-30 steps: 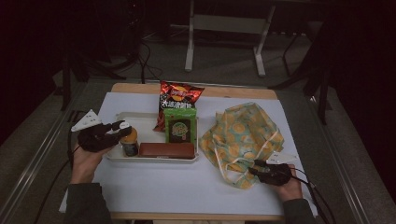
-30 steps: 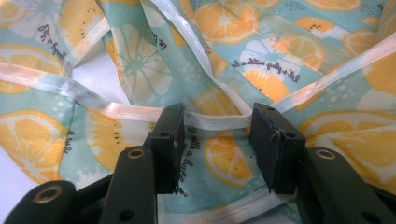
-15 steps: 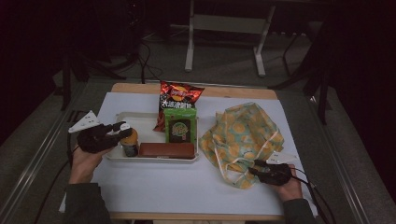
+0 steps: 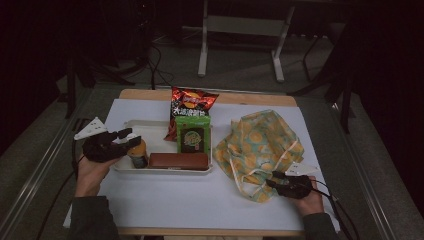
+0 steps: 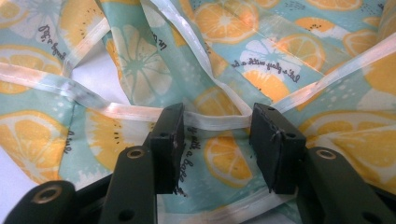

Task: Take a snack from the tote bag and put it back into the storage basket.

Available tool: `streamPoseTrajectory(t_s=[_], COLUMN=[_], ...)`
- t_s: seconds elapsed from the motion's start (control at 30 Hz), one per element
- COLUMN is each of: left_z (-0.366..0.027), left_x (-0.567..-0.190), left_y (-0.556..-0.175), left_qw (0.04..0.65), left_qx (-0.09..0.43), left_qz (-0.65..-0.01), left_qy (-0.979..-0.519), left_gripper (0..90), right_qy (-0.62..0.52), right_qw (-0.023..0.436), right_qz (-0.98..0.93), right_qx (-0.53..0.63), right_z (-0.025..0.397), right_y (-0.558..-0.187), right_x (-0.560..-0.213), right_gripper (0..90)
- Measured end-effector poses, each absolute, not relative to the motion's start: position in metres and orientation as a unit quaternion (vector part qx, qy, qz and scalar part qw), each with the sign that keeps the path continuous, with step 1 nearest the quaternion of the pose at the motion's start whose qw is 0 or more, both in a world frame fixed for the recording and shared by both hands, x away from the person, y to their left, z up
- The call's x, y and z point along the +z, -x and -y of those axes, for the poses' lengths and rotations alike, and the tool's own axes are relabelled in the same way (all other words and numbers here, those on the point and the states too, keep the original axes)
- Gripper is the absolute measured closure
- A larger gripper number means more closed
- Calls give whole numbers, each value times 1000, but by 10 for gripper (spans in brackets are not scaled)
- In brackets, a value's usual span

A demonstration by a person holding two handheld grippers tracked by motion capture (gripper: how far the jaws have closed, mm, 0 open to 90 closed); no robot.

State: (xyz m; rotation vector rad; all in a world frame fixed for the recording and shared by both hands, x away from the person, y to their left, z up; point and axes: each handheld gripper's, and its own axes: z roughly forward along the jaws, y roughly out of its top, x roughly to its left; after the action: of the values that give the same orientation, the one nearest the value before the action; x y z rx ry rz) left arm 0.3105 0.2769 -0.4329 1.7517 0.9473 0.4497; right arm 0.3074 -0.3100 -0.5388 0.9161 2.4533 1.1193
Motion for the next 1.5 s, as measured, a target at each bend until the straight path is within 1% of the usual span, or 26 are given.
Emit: streamPoseTrajectory(t_s=[0.17,0.3,0.47,0.67,0.77,0.93,1.27,1.5], left_z=[-273,-270,-267,-265,-265,-267,-273,-274], left_x=[-426,-420,-410,-403,-402,-400,-402,-403], left_y=[-307,-306,-300,-296,-295,-294,-294,-295], left_qw=[517,500,507,509,509,509,509,502], left_qx=[205,224,237,250,249,251,253,255], left_qz=[-394,-409,-408,-409,-412,-424,-452,-460], left_qy=[-732,-730,-721,-715,-713,-705,-687,-687], left_gripper=[456,456,476,558,617,687,884,891], right_qy=[-317,-318,-319,-318,-318,-318,-319,-318], right_qw=[147,147,146,147,147,147,146,147], right_qz=[-853,-852,-852,-852,-852,-852,-852,-852], right_qx=[388,389,389,389,389,389,389,389], right_z=[310,310,310,310,310,310,310,310], right_y=[-307,-307,-307,-307,-307,-307,-307,-307], right_x=[-539,-539,-539,-539,-539,-539,-539,-539], right_gripper=[549,548,548,548,548,548,547,548])
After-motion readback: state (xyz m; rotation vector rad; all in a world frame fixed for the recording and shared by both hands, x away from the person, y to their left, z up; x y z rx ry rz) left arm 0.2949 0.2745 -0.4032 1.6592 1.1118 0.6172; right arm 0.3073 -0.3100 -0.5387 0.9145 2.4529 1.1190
